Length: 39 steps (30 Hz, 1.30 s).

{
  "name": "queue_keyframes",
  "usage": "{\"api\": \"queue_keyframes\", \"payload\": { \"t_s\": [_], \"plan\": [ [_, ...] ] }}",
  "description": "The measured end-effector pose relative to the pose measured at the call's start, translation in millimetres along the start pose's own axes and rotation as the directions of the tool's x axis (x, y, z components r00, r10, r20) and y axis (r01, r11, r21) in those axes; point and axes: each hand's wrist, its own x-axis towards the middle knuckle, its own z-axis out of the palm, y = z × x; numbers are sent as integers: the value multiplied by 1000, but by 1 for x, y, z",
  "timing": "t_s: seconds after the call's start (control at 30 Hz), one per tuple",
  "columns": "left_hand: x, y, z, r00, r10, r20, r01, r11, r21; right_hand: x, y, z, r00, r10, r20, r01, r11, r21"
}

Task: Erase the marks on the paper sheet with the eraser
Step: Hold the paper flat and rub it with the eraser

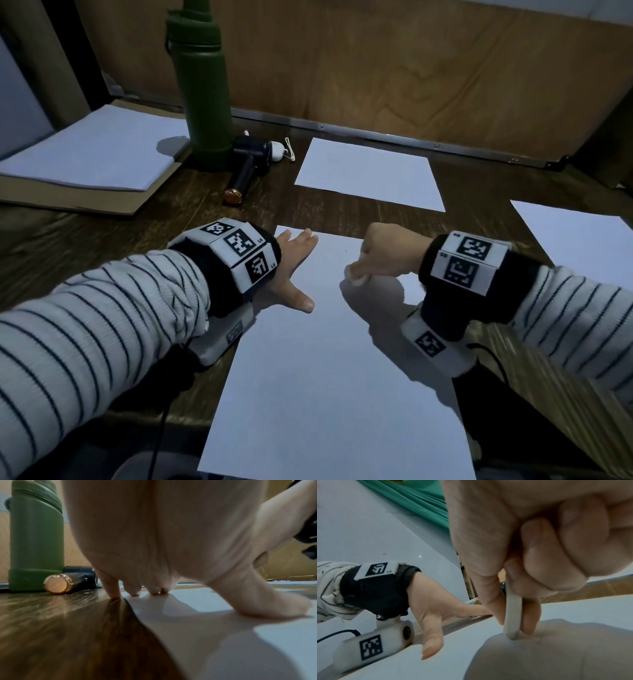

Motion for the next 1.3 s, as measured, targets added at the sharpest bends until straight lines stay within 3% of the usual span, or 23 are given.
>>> {"api": "queue_keyframes", "payload": {
  "t_s": [0.23, 0.43, 0.57, 0.67, 0.9, 1.13, 1.3],
  "plan": [
    [4, -2, 0, 998, 64, -5, -64, 998, -13, 14, -37, 9, 993, -118, -8, 118, 993, 14],
    [4, -3, 4, 1000, 7, -15, -7, 1000, 1, 1, 8, -3, 999, 32, 19, -32, 1000, -1],
    [3, -2, 1, 1000, 4, -9, -4, 1000, 0, 3, -12, 2, 1000, -26, -7, 25, 996, -85],
    [3, 0, 1, 1000, 9, -11, -9, 1000, 11, 12, -29, 8, 996, -89, 17, 89, 996, -16],
    [1, -1, -1, 1000, -4, -3, 4, 1000, 2, -3, 19, -5, 998, 65, 24, -66, 998, 4],
    [-4, 5, -6, 999, -18, 27, 17, 999, 35, 8, -12, 10, 999, -39, -21, 39, 998, 41],
    [-3, 4, -4, 1000, -16, 15, 15, 1000, 18, -5, 22, 4, 999, 52, -8, -51, 997, 57]
  ]
}}
